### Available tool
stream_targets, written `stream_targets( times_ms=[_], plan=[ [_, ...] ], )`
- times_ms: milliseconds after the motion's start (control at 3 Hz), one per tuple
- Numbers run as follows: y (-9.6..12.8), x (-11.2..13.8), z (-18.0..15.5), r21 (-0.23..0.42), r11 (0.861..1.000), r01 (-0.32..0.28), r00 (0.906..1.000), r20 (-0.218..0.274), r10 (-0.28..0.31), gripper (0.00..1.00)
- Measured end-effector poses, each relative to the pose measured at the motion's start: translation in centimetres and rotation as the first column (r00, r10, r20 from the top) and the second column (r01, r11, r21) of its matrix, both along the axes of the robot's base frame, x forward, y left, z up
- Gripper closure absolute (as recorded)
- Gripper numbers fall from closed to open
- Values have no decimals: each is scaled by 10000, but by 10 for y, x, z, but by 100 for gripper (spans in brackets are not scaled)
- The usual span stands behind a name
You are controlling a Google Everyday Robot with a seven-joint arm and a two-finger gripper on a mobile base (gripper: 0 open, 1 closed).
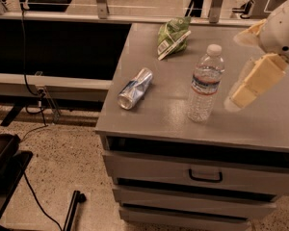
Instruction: Move water bottle near green jalapeno chip bag
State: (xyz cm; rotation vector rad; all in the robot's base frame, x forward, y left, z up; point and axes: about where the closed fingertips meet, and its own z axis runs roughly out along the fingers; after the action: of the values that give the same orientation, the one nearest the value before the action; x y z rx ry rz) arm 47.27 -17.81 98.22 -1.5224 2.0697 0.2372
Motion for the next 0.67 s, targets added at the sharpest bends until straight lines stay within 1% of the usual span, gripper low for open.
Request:
stream_targets(
  times_ms=[333, 667],
  plan=[
    [13, 8, -6, 1033, 9946, 51, 9996, -264, -24, 0],
    [23, 13, -10, 1625, 9867, 43, 9994, -333, 11, 0]
  ],
)
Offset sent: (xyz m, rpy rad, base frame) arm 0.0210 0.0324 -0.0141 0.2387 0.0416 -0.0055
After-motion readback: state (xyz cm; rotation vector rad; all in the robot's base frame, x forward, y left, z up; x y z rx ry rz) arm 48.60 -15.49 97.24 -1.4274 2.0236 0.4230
